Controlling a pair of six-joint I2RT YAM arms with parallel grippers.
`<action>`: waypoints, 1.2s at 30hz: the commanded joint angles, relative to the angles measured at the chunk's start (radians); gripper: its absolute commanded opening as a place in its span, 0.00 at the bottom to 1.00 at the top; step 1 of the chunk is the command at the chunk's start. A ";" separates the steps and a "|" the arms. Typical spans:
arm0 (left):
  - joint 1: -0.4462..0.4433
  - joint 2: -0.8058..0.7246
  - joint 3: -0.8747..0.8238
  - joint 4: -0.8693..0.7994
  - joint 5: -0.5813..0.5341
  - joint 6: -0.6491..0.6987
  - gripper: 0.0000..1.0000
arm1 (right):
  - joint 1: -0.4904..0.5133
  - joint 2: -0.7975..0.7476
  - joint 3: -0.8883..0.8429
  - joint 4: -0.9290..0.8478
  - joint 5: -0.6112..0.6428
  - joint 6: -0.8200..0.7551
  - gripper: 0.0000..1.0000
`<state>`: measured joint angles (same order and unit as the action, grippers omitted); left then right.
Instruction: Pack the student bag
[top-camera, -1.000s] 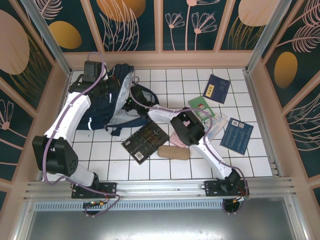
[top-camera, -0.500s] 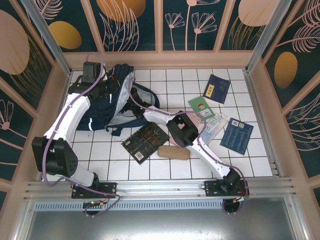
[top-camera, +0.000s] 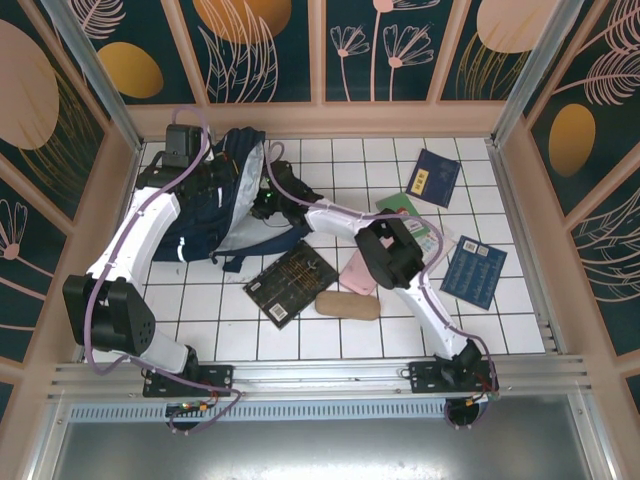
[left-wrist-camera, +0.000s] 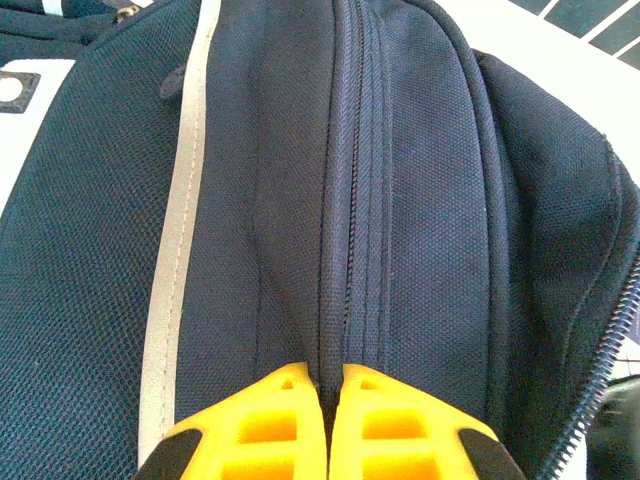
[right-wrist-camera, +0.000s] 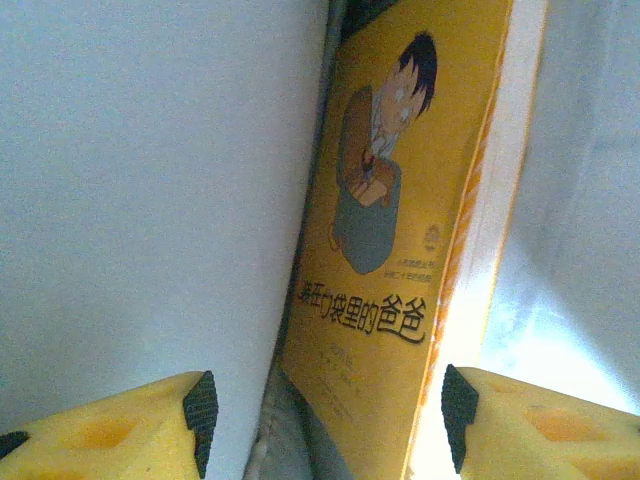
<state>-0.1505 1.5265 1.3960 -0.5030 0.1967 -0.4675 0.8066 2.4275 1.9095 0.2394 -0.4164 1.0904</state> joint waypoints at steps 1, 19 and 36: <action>0.020 -0.022 -0.007 0.084 -0.060 0.062 0.00 | -0.014 -0.143 -0.081 -0.038 0.028 -0.075 0.63; 0.025 0.054 -0.119 0.164 -0.126 0.098 0.13 | 0.020 -0.561 -0.660 -0.393 0.140 -0.374 0.24; 0.022 -0.111 -0.265 0.188 0.097 -0.022 0.56 | -0.083 -0.479 -0.703 -0.458 0.248 -0.467 0.23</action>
<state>-0.1307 1.4742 1.1759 -0.3569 0.2024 -0.4370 0.7662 1.9053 1.1603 -0.1799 -0.2340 0.6842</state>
